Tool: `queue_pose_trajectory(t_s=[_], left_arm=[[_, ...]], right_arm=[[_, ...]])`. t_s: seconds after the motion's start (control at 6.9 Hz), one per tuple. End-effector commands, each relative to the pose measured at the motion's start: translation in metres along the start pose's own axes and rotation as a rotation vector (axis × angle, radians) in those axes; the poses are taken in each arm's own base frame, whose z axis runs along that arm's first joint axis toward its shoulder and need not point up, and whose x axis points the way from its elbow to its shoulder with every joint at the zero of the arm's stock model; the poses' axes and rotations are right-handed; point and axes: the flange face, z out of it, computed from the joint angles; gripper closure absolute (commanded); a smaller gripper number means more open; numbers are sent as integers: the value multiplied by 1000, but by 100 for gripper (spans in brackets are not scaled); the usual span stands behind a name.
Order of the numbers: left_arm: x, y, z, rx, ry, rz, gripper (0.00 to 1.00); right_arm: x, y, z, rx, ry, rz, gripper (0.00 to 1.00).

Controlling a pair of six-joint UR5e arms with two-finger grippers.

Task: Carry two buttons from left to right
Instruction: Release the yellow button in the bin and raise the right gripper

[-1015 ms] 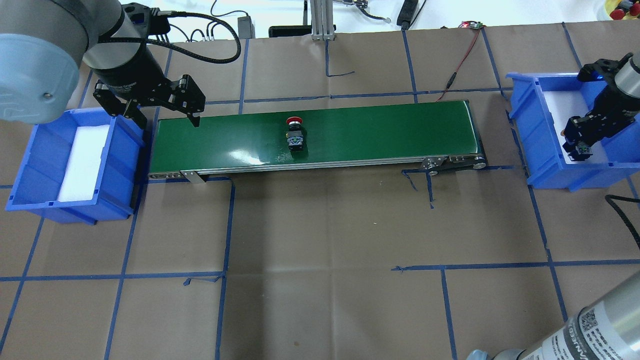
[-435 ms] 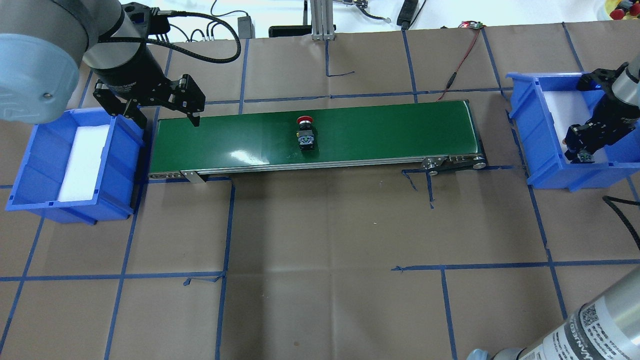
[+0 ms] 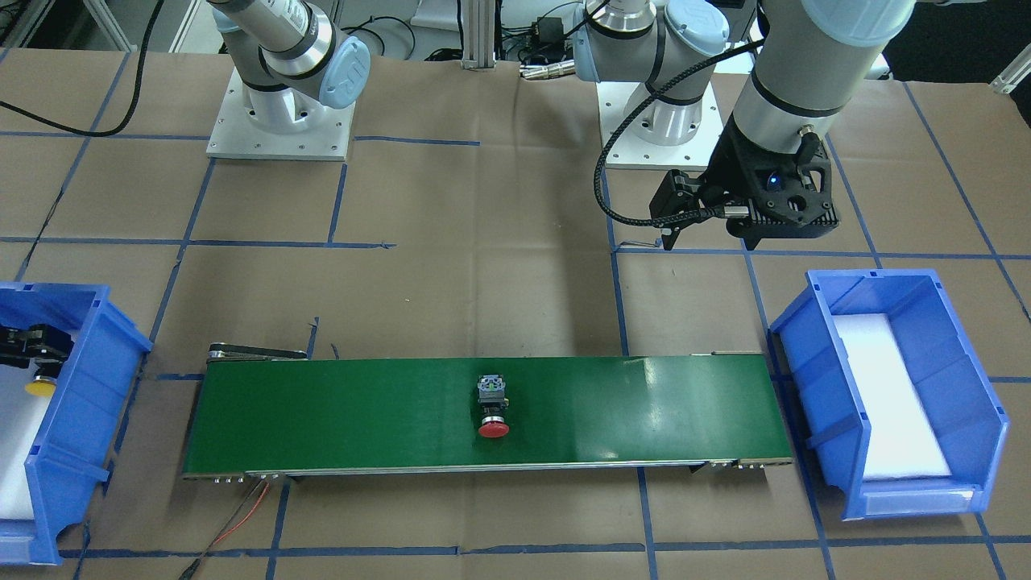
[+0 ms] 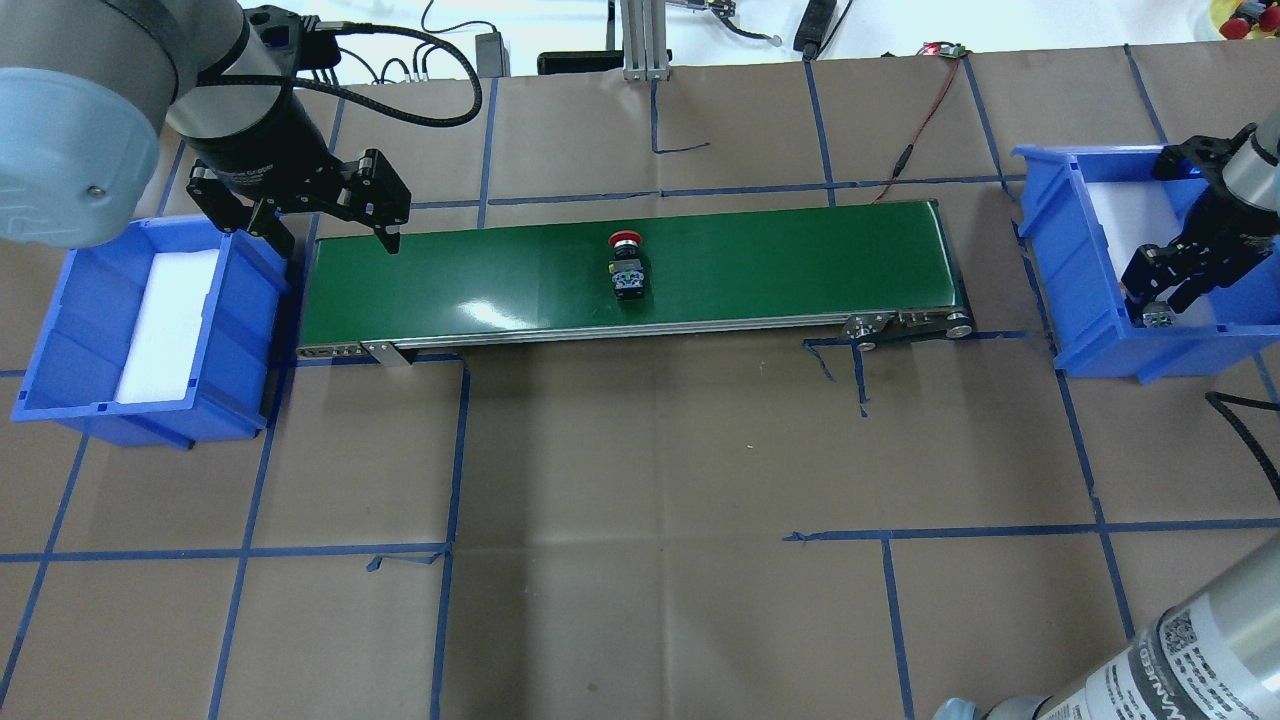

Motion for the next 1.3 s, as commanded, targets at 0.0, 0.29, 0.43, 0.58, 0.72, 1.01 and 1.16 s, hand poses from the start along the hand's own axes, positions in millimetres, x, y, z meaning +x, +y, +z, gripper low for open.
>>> queue_pose_trajectory(t_s=[0.0, 0.29, 0.43, 0.58, 0.72, 1.01, 1.16], left_arm=[[0, 0, 0, 1, 0, 0, 0], [0, 0, 0, 1, 0, 0, 0], [0, 0, 0, 1, 1, 0, 0], [0, 0, 0, 1, 1, 0, 0], [0, 0, 0, 1, 0, 0, 0], [0, 0, 0, 1, 0, 0, 0], [0, 0, 0, 1, 0, 0, 0]], right_arm=[[-1, 0, -10, 7, 8, 5, 18], [-13, 12, -72, 106, 54, 29, 7], [-26, 19, -109, 198, 43, 43, 1], [-36, 28, -135, 241, 42, 42, 0], [-47, 37, -158, 244, 49, 26, 0], [-69, 38, -218, 225, 39, 89, 0], [-107, 30, -238, 191, 14, 140, 0]])
